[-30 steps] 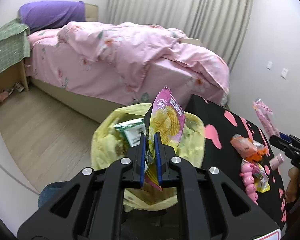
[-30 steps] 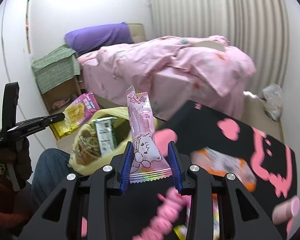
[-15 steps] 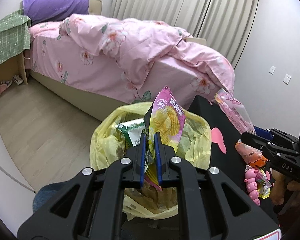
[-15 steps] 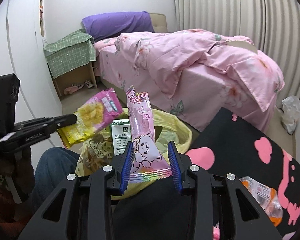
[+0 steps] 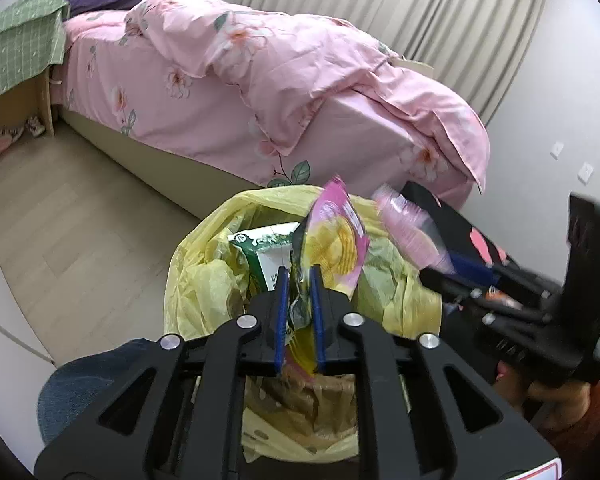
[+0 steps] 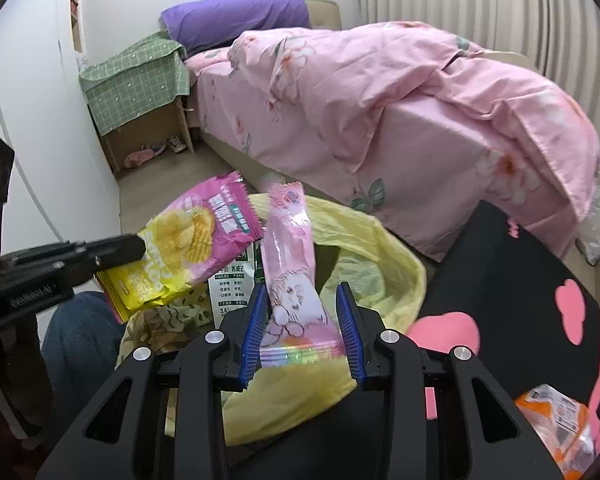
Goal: Collect trash
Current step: 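Carry the chip bag and pink wrapper over the yellow bag and open both grippers, then move the right gripper back to the table and grasp the pink-and-white candy pack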
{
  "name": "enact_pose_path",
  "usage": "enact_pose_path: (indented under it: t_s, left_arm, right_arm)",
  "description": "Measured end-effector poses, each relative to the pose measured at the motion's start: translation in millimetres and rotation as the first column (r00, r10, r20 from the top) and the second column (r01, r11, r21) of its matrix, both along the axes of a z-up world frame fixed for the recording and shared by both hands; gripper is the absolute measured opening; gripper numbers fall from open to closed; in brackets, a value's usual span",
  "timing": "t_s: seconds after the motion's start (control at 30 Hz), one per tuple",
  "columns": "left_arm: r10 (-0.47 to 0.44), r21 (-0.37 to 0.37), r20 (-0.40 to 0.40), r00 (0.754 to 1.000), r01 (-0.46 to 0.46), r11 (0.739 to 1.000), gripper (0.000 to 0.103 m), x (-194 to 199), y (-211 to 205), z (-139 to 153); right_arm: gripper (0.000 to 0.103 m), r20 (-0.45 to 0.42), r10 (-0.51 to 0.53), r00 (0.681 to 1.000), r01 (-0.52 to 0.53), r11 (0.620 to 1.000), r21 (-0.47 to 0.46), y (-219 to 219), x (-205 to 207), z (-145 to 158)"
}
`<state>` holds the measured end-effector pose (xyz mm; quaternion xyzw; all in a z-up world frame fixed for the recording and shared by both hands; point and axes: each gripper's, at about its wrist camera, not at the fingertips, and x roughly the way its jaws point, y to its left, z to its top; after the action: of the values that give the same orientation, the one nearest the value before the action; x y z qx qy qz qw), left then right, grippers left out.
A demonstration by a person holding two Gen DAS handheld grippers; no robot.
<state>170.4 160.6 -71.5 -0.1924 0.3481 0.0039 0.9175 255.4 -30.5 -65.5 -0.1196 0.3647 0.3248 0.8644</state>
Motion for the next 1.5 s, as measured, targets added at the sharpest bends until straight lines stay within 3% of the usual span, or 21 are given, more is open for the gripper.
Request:
enact_pose_path:
  t_s: [0.03, 0.07, 0.17, 0.23, 0.4, 0.63, 0.83, 0.97, 1.13, 1.37, 1.5]
  left_arm:
    - [0.011, -0.021, 0.000, 1.000, -0.011, 1.000, 0.031, 2.0, 3.9, -0.8]
    - [0.024, -0.035, 0.002, 1.000, -0.023, 0.999, 0.036, 2.9, 7.0, -0.5]
    - [0.058, -0.047, 0.017, 0.998, -0.057, 0.997, 0.041, 0.5, 13.3, 3.9]
    - [0.071, -0.029, 0.027, 0.997, -0.070, 0.997, 0.049, -1.8, 13.1, 8.1]
    - [0.065, -0.004, 0.037, 0.997, -0.065, 0.998, 0.053, -6.4, 6.1, 14.2]
    - [-0.011, 0.021, 0.057, 0.998, 0.010, 1.000, 0.059, -7.6, -21.4, 19.2]
    - [-0.117, 0.058, 0.052, 0.992, 0.113, 0.992, 0.061, 0.0, -65.3, 18.9]
    - [-0.206, 0.069, 0.034, 0.978, 0.203, 0.977, 0.061, 8.1, -100.1, 18.6]
    - [-0.354, 0.081, 0.029, 0.935, 0.350, 0.933, 0.062, 13.7, -151.6, 23.4]
    - [-0.567, 0.098, 0.018, 0.823, 0.563, 0.820, 0.064, 15.6, -227.1, 32.1]
    - [-0.598, 0.113, 0.000, 0.801, 0.594, 0.796, 0.064, 15.1, -258.4, 29.6]
  right_arm:
    - [0.039, -0.001, 0.006, 1.000, -0.006, 1.000, -0.003, 1.5, 2.3, -2.6]
    - [0.048, 0.001, 0.013, 1.000, -0.013, 1.000, -0.021, 5.0, 3.3, -7.1]
    - [0.059, 0.015, 0.013, 1.000, -0.012, 0.999, -0.034, 6.3, 3.6, -11.2]
    - [0.059, 0.009, -0.004, 1.000, 0.004, 1.000, -0.015, -0.9, 3.5, -9.2]
    - [0.063, -0.003, -0.074, 0.997, 0.074, 0.996, 0.046, -35.0, -2.2, 5.0]
    - [0.064, 0.072, -0.200, 0.977, 0.194, 0.977, 0.082, -112.6, -28.4, 35.4]
    - [0.068, 0.134, -0.383, 0.914, 0.371, 0.922, 0.108, -206.8, -60.7, 48.1]
    - [0.069, 0.093, -0.488, 0.868, 0.477, 0.871, 0.120, -264.7, -78.0, 41.1]
    - [0.069, 0.052, -0.503, 0.863, 0.499, 0.864, 0.067, -301.8, -96.3, 17.6]
    - [0.069, -0.050, -0.478, 0.877, 0.481, 0.869, 0.114, -331.3, -123.4, -15.8]
    - [0.069, -0.042, -0.478, 0.877, 0.480, 0.873, 0.089, -330.1, -136.0, -23.0]
